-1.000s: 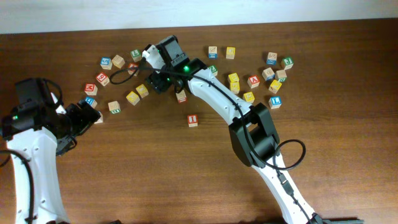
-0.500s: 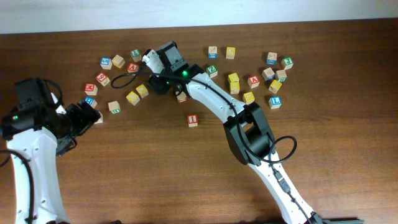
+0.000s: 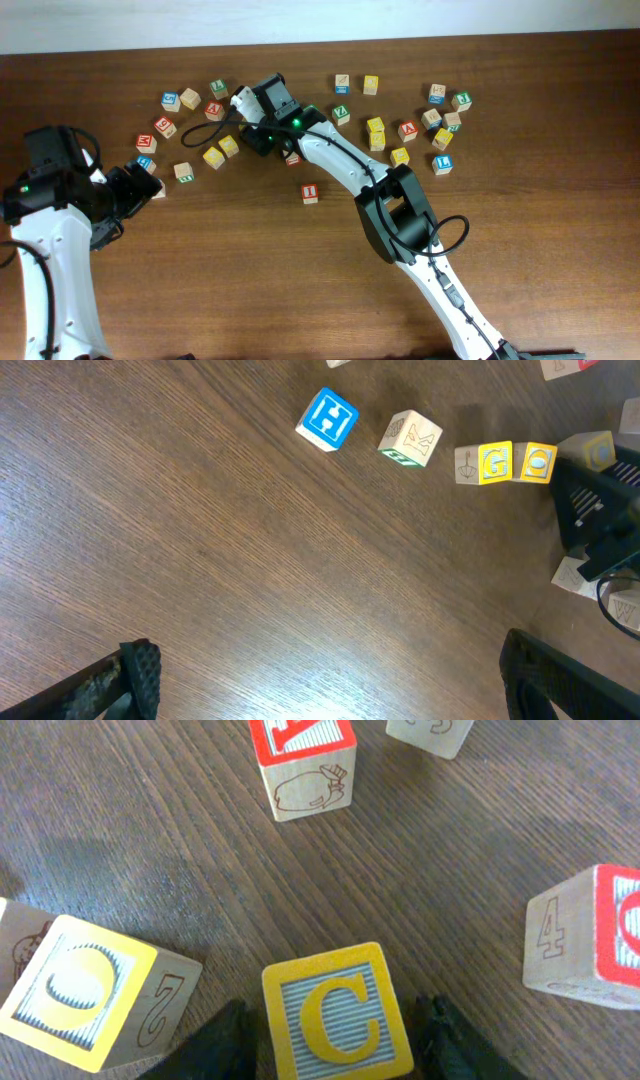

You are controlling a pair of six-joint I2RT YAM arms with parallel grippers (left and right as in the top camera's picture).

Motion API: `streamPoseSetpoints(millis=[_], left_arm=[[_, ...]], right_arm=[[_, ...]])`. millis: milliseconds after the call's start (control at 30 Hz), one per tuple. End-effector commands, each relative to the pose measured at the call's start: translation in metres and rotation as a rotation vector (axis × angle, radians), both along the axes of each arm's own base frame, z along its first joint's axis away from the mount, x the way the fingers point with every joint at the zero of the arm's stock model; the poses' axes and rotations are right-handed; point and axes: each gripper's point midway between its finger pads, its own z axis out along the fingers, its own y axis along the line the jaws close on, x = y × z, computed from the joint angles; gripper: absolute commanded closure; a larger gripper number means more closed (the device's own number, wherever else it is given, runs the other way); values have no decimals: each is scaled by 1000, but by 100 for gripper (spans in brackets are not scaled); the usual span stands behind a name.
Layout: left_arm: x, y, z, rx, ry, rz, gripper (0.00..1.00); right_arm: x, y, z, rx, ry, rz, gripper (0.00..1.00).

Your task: Spell out ICRA

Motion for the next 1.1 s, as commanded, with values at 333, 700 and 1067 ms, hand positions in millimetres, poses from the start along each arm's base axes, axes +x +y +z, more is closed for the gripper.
streamPoseSetpoints(millis=[333,700,1067], left_arm=[[2,4,3,24,-3,-5,1],[0,3,3,21,2,-5,1],[2,4,2,23,-3,-4,1]], right_arm=[[-4,7,41,44,-11,-9,76],[-17,-55,183,28,-41,-167,75],[-105,-174,151,-266,454,-378,76]])
